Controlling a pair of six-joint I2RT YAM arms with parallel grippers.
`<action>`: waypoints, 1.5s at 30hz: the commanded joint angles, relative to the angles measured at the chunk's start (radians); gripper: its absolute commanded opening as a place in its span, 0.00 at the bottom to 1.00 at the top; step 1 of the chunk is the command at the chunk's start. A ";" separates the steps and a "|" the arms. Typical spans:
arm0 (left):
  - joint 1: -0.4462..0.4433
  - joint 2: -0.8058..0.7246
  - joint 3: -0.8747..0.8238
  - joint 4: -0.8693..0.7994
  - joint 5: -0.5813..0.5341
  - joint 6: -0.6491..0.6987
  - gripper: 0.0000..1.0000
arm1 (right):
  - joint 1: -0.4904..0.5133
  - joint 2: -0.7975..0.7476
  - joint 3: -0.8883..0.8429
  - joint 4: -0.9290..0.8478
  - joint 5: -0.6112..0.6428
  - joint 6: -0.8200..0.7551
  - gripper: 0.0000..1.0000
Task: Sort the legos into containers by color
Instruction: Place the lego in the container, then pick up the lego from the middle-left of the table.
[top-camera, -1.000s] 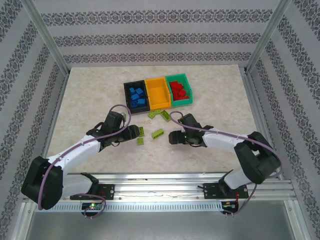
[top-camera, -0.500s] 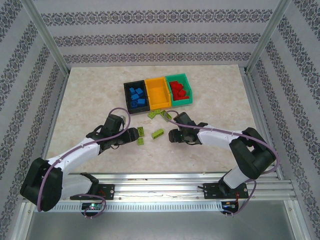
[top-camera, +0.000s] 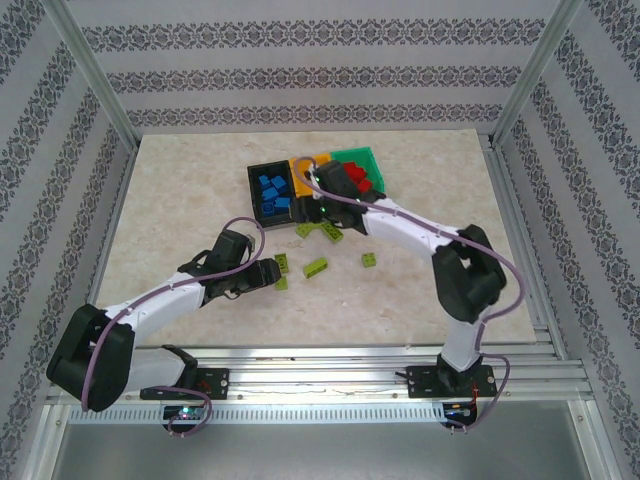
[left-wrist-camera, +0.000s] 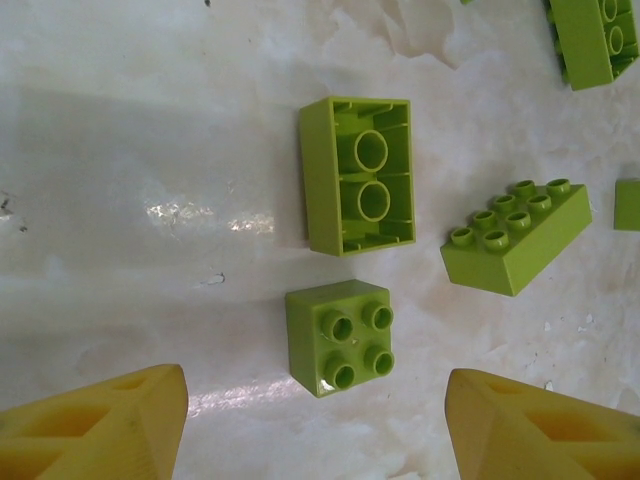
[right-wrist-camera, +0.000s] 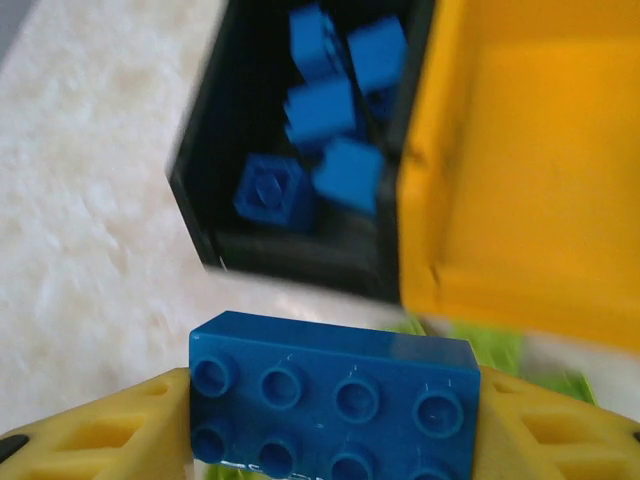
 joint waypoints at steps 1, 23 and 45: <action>-0.014 -0.005 0.035 -0.064 0.017 0.019 0.69 | 0.002 0.117 0.178 -0.029 -0.028 -0.020 0.58; -0.036 0.023 0.007 -0.036 0.069 0.020 0.71 | -0.042 0.029 0.073 0.043 -0.074 -0.029 0.77; -0.154 0.302 0.240 -0.183 -0.073 0.106 0.59 | -0.112 -0.599 -0.729 0.066 0.097 -0.045 0.77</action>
